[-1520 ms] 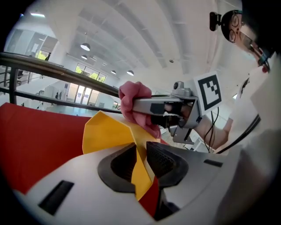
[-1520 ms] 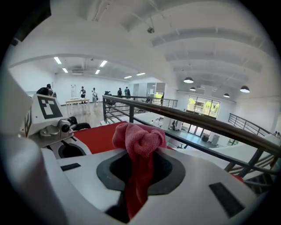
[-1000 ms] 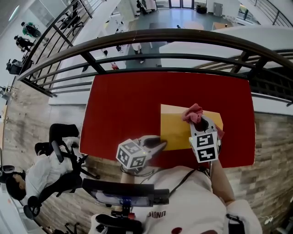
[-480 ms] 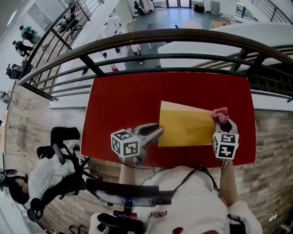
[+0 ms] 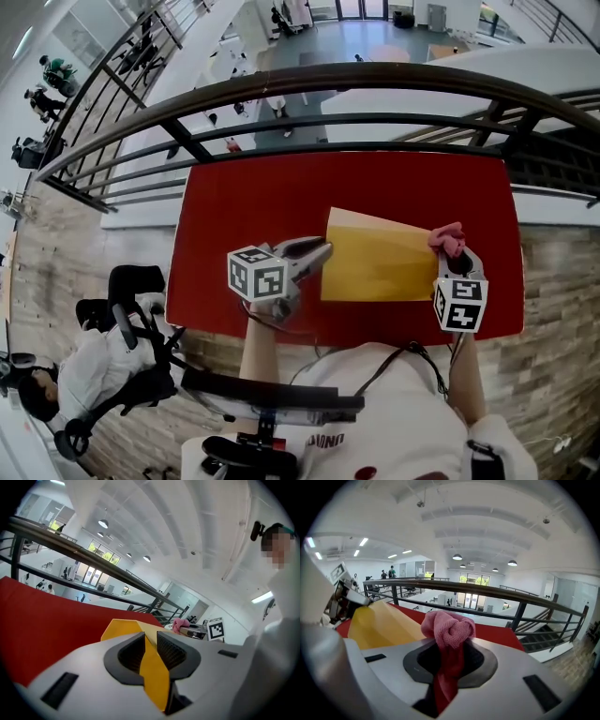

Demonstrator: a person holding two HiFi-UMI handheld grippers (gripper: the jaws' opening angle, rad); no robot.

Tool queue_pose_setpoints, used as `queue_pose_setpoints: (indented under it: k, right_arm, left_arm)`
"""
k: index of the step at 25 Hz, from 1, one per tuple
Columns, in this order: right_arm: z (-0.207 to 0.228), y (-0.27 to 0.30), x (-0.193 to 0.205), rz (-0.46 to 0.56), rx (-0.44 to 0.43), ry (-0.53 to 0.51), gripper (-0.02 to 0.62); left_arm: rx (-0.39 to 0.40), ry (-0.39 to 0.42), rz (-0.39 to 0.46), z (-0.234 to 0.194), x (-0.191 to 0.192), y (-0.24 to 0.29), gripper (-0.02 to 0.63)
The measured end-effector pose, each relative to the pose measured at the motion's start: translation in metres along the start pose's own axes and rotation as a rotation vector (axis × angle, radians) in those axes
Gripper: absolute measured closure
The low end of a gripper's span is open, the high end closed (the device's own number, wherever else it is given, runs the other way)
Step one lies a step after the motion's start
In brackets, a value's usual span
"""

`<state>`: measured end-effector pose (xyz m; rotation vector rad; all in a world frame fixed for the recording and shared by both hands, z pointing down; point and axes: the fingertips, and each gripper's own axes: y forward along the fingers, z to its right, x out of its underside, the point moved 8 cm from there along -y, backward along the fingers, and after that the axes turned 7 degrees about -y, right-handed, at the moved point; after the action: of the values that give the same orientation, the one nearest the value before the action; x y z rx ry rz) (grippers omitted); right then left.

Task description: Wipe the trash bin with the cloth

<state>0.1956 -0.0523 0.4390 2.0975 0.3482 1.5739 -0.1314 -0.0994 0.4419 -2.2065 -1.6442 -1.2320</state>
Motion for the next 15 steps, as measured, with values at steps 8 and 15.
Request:
queue_pose_setpoints:
  k: [8, 15]
  right_arm:
    - [-0.087, -0.003, -0.08, 0.159, -0.3, -0.049, 0.534]
    - [-0.163, 0.02, -0.111, 0.137, -0.424, -0.281, 0.534]
  left_arm:
    - [0.062, -0.035, 0.002, 0.014, 0.022, -0.011, 0.535]
    - [0.076, -0.045, 0.007, 0.027, 0.041, -0.015, 0.545]
